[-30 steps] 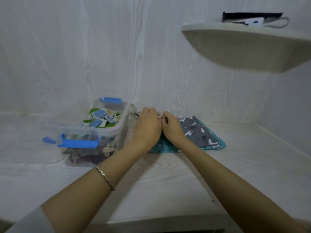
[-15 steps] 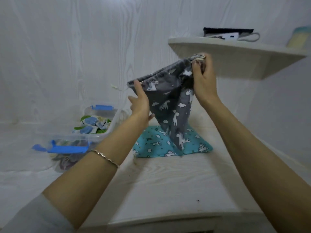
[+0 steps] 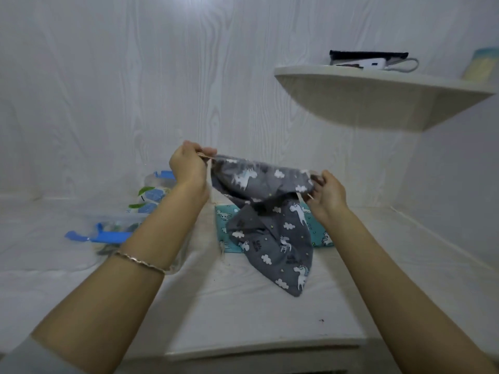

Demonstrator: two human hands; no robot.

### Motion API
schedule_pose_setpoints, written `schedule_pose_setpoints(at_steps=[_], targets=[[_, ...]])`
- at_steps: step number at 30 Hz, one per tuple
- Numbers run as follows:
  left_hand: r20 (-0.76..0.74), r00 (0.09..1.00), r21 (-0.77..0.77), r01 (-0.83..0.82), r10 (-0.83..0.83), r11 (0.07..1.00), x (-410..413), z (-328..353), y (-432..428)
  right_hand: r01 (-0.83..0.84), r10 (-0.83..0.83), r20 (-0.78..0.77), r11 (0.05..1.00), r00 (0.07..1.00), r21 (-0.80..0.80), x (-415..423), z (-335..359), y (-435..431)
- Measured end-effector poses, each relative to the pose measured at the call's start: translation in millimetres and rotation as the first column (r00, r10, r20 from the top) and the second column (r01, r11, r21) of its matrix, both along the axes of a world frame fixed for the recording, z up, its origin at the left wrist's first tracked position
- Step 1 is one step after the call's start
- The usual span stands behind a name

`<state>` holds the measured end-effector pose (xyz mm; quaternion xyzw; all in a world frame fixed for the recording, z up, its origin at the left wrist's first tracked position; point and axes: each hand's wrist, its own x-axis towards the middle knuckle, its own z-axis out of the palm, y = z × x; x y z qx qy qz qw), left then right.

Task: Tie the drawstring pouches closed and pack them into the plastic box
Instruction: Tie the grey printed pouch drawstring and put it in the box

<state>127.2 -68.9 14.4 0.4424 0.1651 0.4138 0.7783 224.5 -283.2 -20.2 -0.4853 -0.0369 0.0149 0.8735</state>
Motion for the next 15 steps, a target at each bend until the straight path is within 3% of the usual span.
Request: schedule_pose_setpoints(at_steps=[3,5,8,10,12,15], targets=[[0.037,0.999,-0.146,0.008,-0.003,0.989,-3,-7,19,0.01,0.009,-0.207,0.996,0.978,0.089,18,-35,-21],[0.079,0.997,-0.23,0.028,-0.01,0.973,-5,-10,24,-0.001,0.103,-0.335,0.957,0.936,0.291,31,-57,-28],[-0.037,0.998,-0.168,-0.063,0.058,0.984,-5,-15,31,0.023,0.215,-0.367,0.837,0.905,0.546,45,-78,-30],[-0.106,0.987,-0.107,-0.133,0.121,0.985,-6,-17,39,-0.009,0.176,-0.355,0.906,0.918,0.424,51,-84,-31],[-0.16,0.977,-0.041,-0.152,0.144,0.987,-9,-18,44,-0.046,0.083,-0.312,0.991,0.947,0.123,53,-87,-31],[-0.219,0.974,0.093,0.076,-0.054,0.993,-15,-17,33,-0.103,0.046,-0.17,0.933,0.984,-0.346,53,-78,-21]])
